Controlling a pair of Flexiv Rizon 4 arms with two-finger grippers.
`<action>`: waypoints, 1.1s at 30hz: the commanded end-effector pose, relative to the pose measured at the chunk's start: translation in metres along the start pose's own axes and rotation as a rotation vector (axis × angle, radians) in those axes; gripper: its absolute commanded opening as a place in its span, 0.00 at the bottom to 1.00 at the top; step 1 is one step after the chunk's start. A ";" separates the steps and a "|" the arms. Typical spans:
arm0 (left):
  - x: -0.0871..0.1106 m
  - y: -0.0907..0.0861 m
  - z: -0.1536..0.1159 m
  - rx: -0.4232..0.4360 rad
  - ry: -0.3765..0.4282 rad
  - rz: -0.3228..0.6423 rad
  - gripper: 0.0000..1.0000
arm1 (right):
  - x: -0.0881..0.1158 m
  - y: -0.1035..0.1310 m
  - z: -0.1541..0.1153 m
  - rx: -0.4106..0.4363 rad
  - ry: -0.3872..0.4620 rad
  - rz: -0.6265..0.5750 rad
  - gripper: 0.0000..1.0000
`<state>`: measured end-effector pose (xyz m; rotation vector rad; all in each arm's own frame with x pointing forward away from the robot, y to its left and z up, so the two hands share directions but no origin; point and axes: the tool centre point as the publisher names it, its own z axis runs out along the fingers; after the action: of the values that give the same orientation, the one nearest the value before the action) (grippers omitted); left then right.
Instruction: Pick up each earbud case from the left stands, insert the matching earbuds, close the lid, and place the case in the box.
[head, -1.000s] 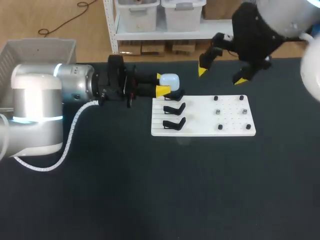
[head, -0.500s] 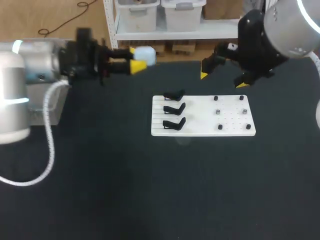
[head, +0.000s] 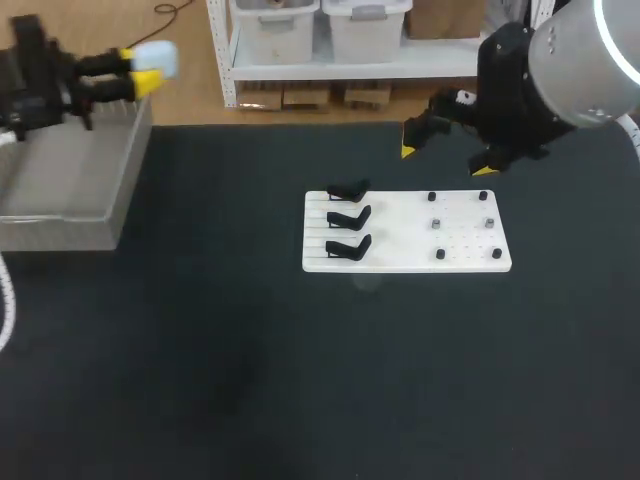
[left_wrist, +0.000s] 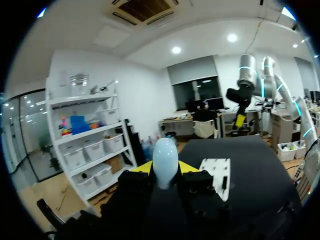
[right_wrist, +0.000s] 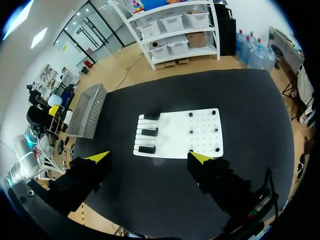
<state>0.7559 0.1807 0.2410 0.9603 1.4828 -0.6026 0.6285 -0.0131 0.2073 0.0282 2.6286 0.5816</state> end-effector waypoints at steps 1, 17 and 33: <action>0.030 0.035 -0.024 -0.412 0.066 -0.032 0.00 | 0.003 -0.001 0.000 0.002 -0.030 0.002 1.00; 0.087 0.133 -0.054 -0.522 0.220 -0.066 0.00 | 0.003 -0.001 0.000 0.002 -0.030 0.002 1.00; 0.129 0.140 -0.083 -0.612 0.312 -0.114 0.00 | 0.003 -0.001 0.000 0.002 -0.030 0.002 1.00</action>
<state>0.8361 0.3508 0.1540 0.6298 1.8619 -0.2166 0.6281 -0.0132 0.2068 0.0339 2.6097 0.5778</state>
